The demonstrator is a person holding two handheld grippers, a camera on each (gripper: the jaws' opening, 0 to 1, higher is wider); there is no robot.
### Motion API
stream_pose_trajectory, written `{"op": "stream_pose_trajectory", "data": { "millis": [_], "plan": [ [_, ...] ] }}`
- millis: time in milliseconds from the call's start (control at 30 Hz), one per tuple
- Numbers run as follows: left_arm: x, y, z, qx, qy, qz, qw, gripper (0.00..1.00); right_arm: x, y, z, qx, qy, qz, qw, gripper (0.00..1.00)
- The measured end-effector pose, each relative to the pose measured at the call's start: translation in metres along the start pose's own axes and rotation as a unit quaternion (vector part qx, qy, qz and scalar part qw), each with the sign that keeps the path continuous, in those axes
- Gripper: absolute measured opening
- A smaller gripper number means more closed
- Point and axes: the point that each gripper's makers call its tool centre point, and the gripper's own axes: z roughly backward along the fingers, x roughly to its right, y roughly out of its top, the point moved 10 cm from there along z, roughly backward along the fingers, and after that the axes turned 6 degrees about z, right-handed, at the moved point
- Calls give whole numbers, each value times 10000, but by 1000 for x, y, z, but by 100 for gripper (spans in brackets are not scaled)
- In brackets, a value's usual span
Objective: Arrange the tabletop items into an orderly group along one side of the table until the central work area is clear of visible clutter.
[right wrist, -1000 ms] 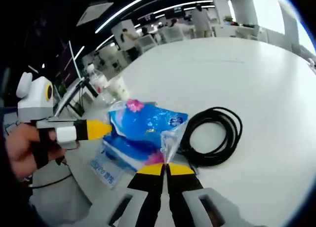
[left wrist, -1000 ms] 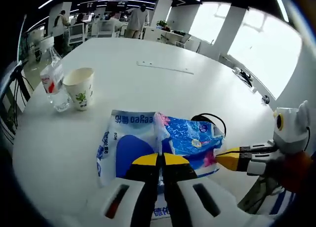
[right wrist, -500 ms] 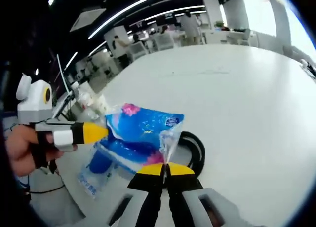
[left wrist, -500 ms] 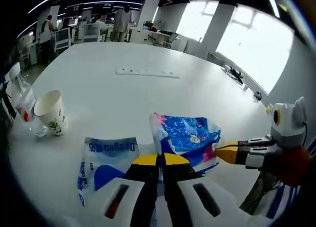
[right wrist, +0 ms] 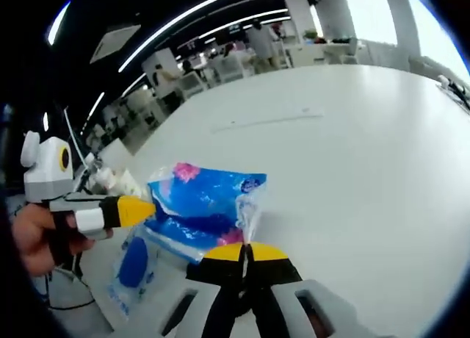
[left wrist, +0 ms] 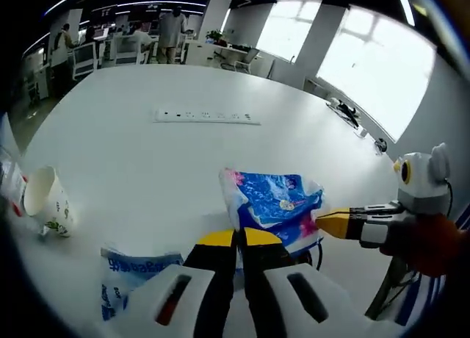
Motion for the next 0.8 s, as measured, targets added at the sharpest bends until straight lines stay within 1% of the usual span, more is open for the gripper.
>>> {"op": "stream_pose_trajectory", "data": {
  "millis": [167,233,333,500,633,700,800],
  "plan": [
    [1,1,-13,-84,28,51,9999,0,9,6,-8,-42,-49,91,9999,0],
    [2,0,-18,-110,60,164,9998,0,14,9,-13,-36,-62,-1,10000,0],
    [2,1,-28,-154,109,220,9996,0,20,13,-21,-79,-90,-78,9999,0],
    [-3,7,-40,-170,166,349,9991,0,27,21,-31,-80,-79,-59,9999,0],
    [-8,8,-48,-205,193,447,9986,0,32,22,-39,-106,-66,-119,9999,0],
    [-7,8,-50,-190,191,557,9981,0,34,23,-42,-119,-60,-151,9998,0],
    [-7,6,-54,-210,202,583,9979,0,37,22,-45,-143,-75,-164,9997,0]
  ]
}}
